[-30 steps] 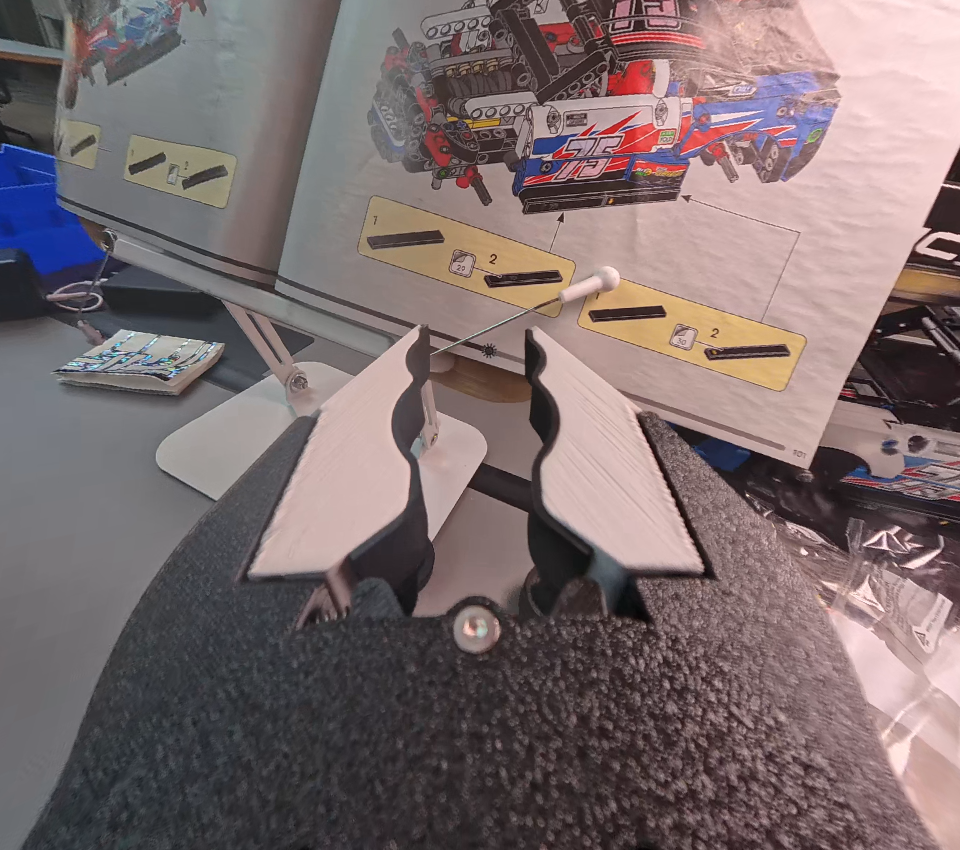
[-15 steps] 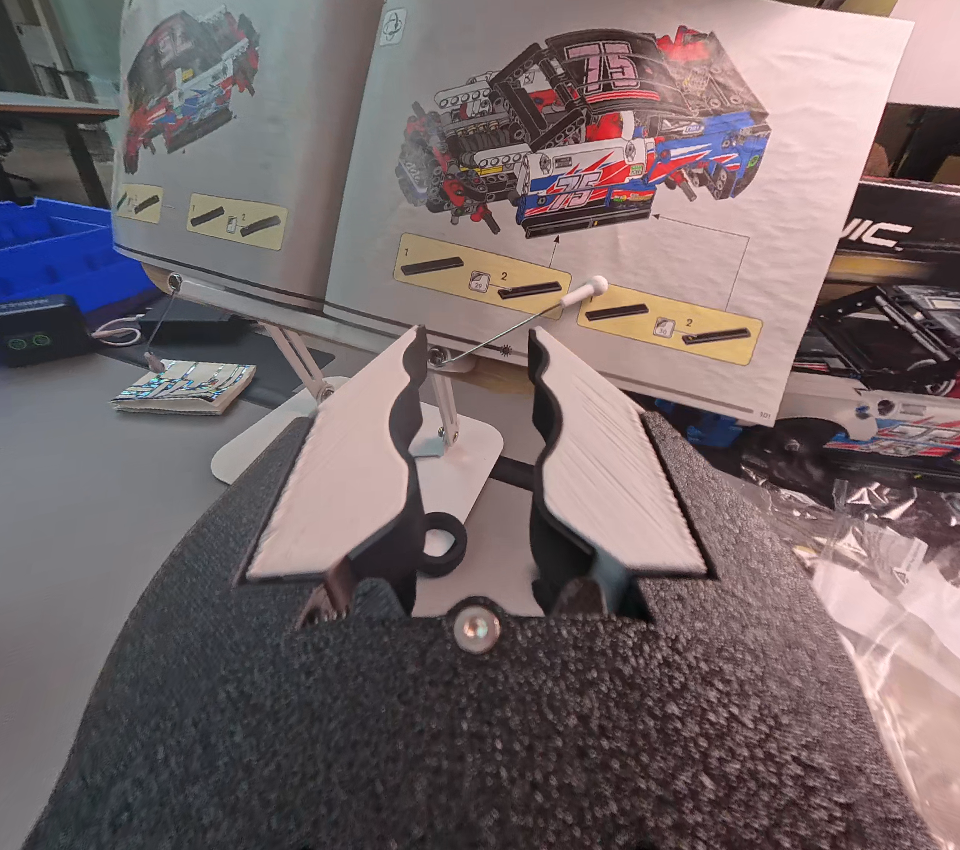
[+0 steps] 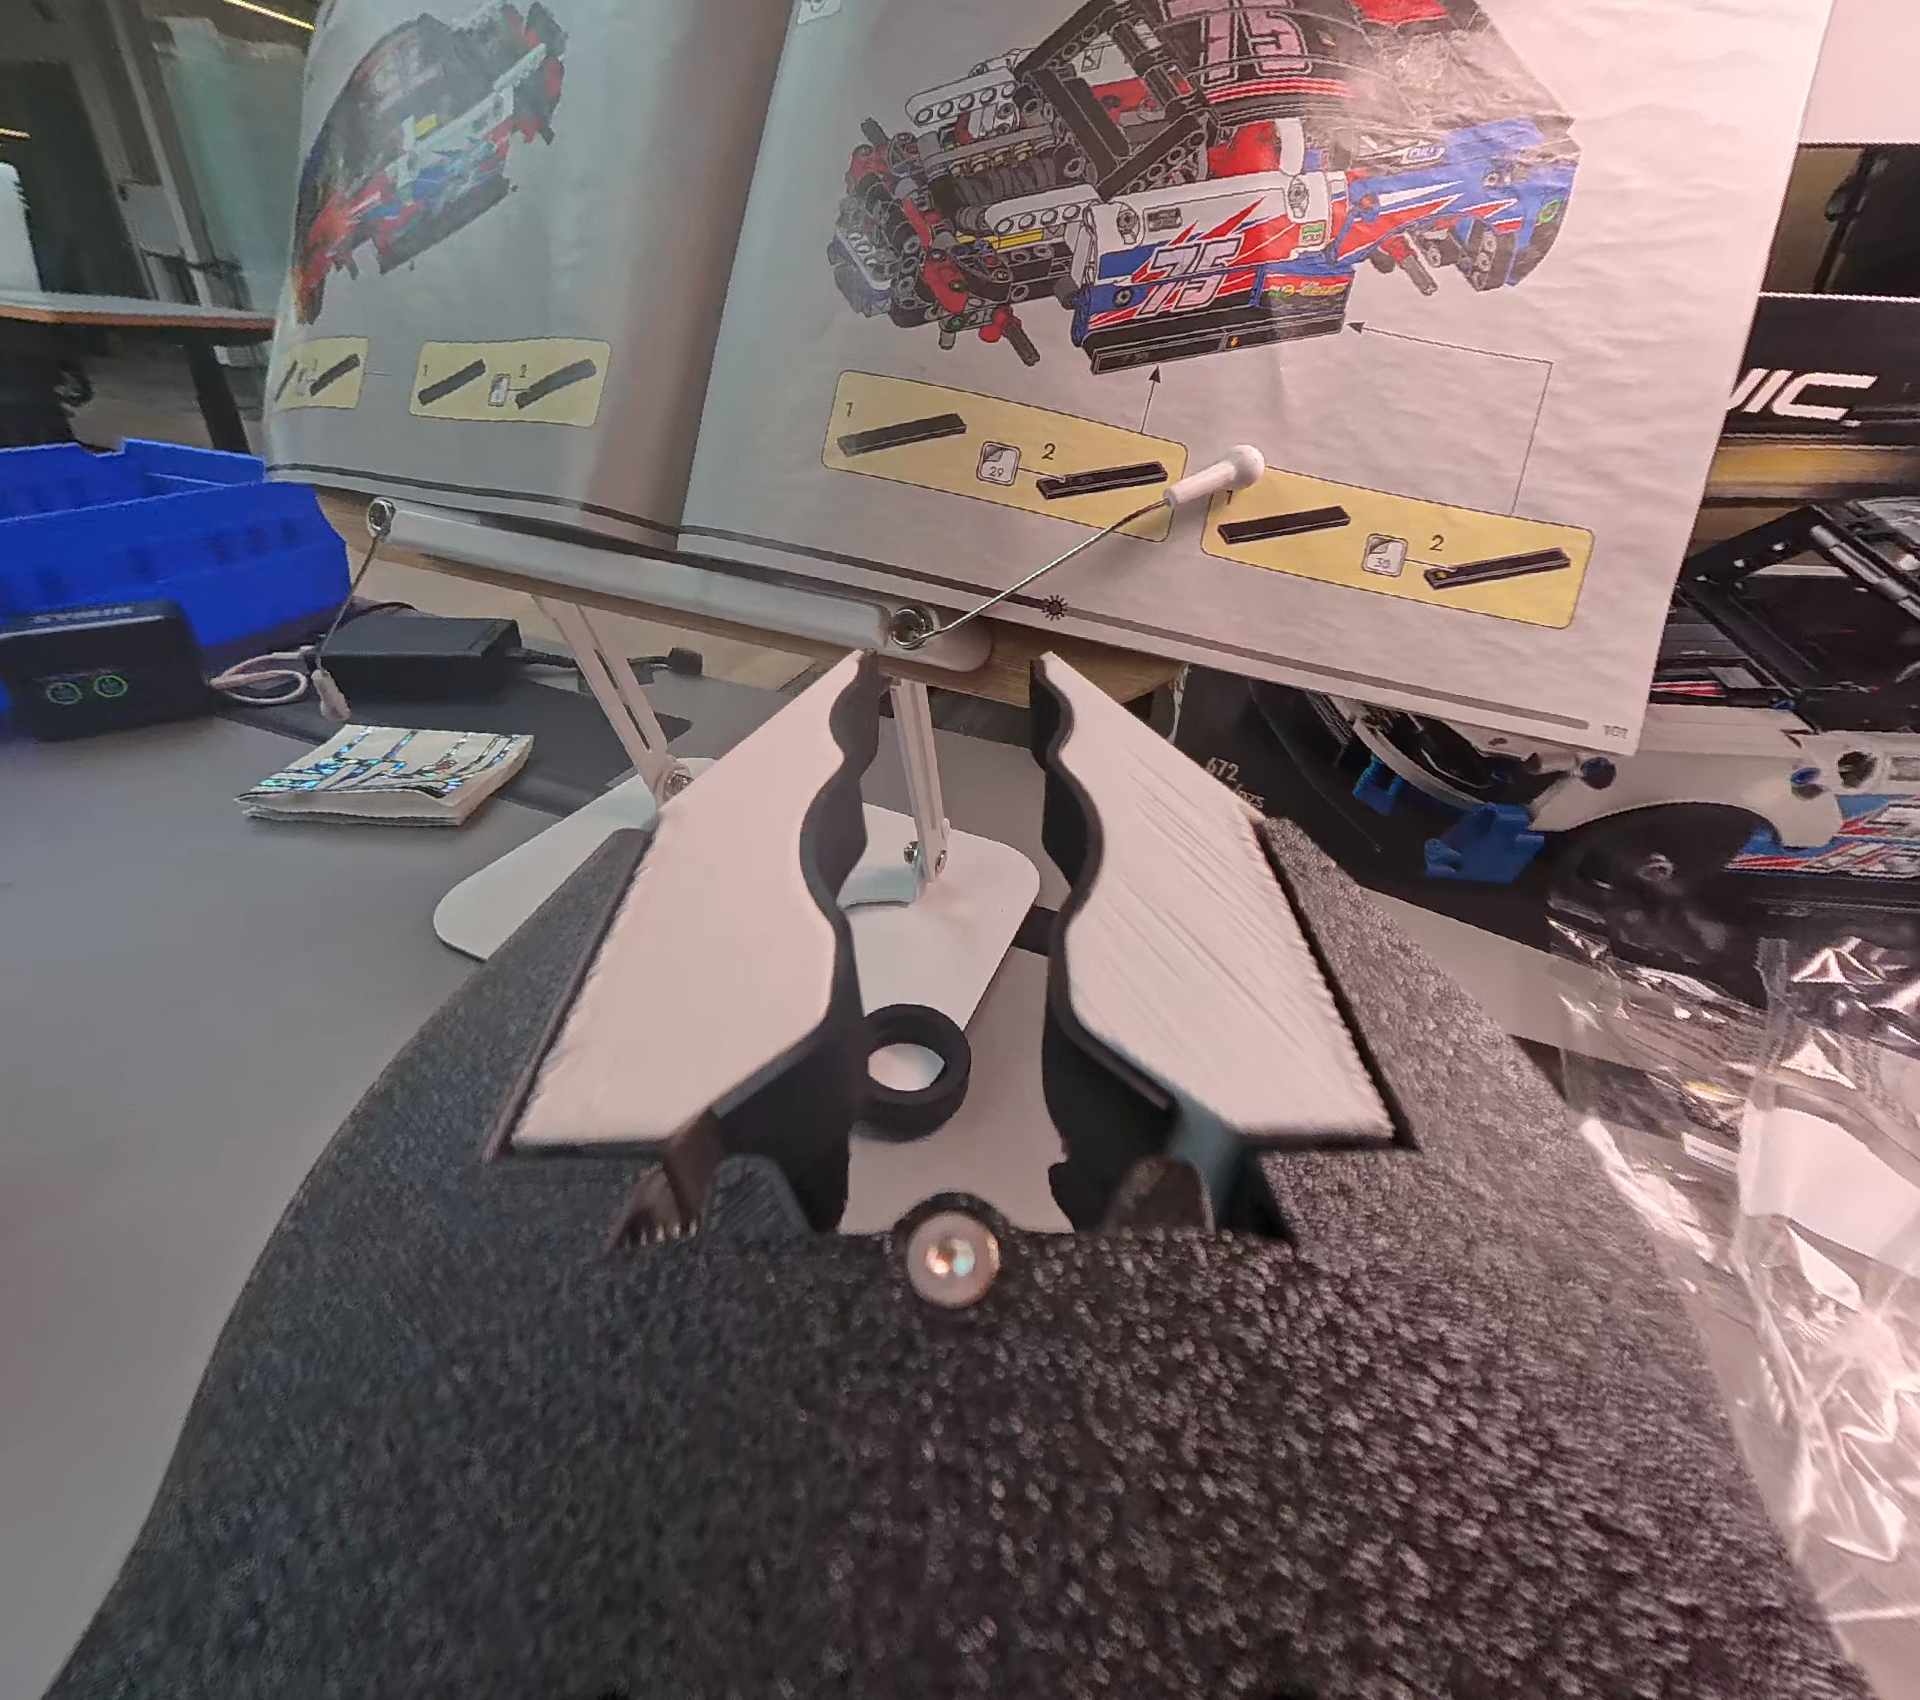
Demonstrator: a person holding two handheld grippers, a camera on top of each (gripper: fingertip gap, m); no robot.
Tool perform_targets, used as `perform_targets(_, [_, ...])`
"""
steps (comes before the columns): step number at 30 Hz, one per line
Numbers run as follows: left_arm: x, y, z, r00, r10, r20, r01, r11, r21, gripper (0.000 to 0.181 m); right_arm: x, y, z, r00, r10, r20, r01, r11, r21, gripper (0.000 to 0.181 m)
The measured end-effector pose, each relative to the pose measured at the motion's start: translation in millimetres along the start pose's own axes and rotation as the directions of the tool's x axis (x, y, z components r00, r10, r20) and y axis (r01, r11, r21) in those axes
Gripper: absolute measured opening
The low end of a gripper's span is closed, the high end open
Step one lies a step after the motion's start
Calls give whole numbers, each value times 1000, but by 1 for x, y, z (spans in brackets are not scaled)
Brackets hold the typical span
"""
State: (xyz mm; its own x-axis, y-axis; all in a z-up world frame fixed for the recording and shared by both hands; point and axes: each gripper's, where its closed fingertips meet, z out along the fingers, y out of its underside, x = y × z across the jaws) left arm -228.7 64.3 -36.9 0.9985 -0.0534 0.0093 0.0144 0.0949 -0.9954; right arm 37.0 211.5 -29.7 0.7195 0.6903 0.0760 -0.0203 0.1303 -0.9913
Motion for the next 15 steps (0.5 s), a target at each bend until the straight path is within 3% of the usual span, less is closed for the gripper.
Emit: perform_targets(15, [17,1,1,999,52,-5,-51,998,27,29,-14,7,2,998,37,41,-37,999,-12,28])
